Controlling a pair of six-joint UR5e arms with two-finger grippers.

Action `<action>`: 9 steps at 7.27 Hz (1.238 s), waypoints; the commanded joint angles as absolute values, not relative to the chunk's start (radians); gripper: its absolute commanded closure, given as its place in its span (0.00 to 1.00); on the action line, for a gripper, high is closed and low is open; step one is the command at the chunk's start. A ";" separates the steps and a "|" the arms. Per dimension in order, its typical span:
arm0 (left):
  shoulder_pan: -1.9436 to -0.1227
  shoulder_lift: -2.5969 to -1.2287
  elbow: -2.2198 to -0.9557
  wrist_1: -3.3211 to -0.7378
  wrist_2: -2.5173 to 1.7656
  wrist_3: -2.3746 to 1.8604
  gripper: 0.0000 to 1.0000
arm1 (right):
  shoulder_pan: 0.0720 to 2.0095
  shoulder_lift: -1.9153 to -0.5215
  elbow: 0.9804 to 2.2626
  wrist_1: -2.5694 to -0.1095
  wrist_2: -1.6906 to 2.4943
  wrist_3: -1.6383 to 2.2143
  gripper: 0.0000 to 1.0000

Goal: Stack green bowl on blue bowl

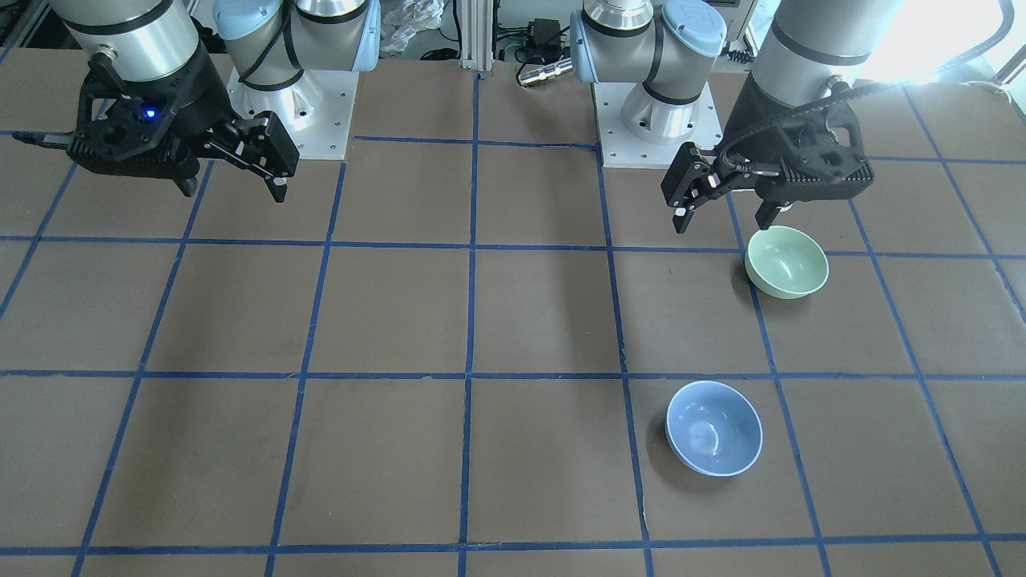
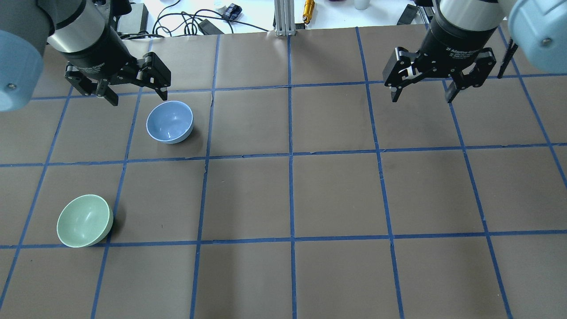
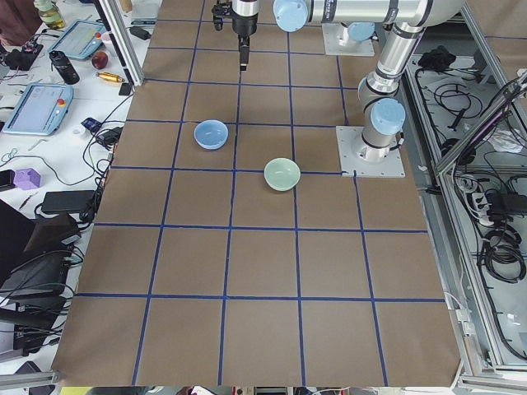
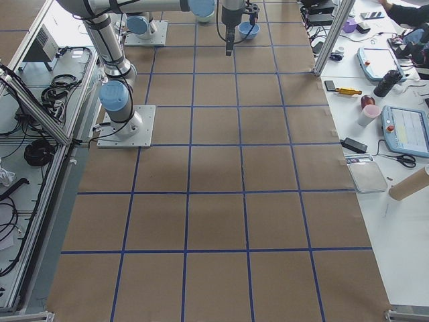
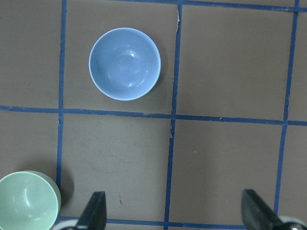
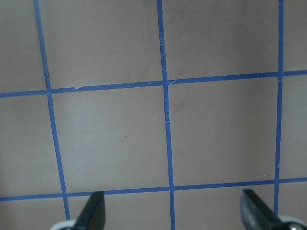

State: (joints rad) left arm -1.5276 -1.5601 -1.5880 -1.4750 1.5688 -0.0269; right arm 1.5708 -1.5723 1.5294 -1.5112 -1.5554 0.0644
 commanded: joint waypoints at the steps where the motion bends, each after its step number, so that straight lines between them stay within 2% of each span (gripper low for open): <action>1: -1.532 -1.560 -1.583 -1.476 1.566 -0.028 0.01 | 1.571 -1.572 1.529 -1.511 -1.555 0.064 0.00; 9: -1.529 -1.555 -1.591 -1.477 1.568 -0.028 0.00 | 1.571 -1.572 1.529 -1.511 -1.555 0.064 0.00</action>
